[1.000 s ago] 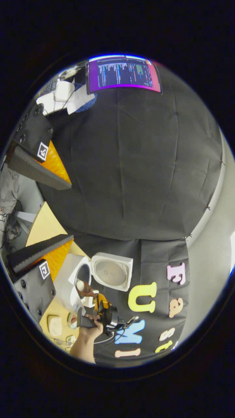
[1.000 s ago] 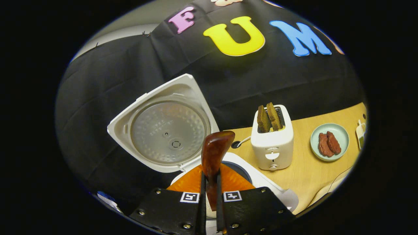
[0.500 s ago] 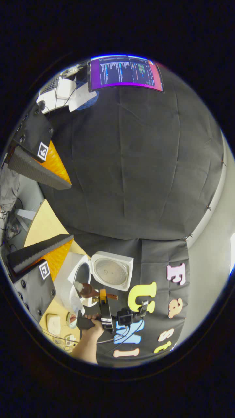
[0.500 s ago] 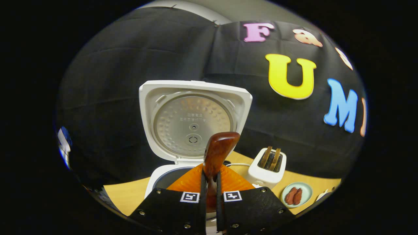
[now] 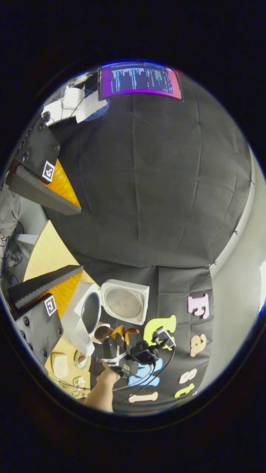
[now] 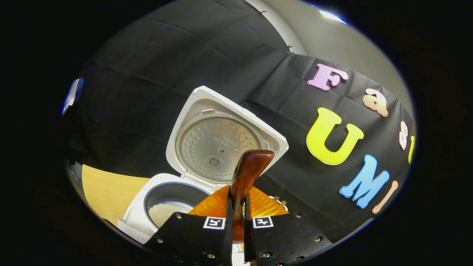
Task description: Close the left gripper, press the button to open the rice cooker; take a wooden spoon from the chopstick holder with the right hand, scoop a spoonful of rice and pour it into the rice cooker, then put the wooden spoon back into the chopstick holder.
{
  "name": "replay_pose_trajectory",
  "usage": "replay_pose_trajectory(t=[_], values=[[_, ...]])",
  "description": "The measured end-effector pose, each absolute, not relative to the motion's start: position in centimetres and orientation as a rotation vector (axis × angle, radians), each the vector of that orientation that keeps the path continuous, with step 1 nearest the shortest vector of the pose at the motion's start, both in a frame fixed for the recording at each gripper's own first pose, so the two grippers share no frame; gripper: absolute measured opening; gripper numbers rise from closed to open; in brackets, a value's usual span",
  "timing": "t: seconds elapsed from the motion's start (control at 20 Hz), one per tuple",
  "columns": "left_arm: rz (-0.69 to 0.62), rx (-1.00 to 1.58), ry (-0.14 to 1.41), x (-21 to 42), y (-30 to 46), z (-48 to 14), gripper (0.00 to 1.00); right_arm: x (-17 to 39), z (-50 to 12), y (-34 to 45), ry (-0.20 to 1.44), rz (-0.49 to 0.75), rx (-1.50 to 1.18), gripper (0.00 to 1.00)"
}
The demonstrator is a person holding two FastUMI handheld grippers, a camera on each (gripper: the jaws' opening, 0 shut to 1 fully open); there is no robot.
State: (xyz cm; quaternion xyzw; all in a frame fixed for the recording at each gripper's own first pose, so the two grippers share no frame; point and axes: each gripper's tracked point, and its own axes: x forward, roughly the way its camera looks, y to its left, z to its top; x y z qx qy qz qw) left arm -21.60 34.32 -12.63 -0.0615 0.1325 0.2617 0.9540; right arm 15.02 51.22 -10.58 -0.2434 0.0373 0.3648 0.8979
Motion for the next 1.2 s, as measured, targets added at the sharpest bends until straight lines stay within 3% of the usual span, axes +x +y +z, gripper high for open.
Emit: replay_pose_trajectory(t=[0.05, 0.1, 0.55, 0.6, 0.95, 1.2], values=[[0.528, -0.128, 0.267, -21.6, 34.3, -12.5, 0.92, 14.9, -10.3, 51.0, 0.102, 0.758, -0.456, 0.12], [0.524, -0.127, 0.264, -21.5, 34.3, -12.4, 0.99, 15.0, -10.1, 50.9, 0.131, 0.766, -0.393, 0.13], [0.474, -0.103, 0.245, -20.9, 34.0, -12.4, 0.92, 15.0, -8.1, 47.2, 0.397, 0.761, 0.275, 0.13], [0.464, -0.102, 0.243, -20.7, 34.0, -12.6, 0.95, 15.2, -8.0, 46.4, 0.405, 0.744, 0.318, 0.13], [0.373, -0.076, 0.209, -19.2, 33.2, -12.6, 0.92, 16.5, -6.6, 37.7, 0.348, 0.637, 0.326, 0.12], [0.295, -0.095, 0.187, -16.8, 29.3, -11.1, 0.99, 17.5, -6.8, 30.2, 0.338, 0.543, 0.292, 0.13]])
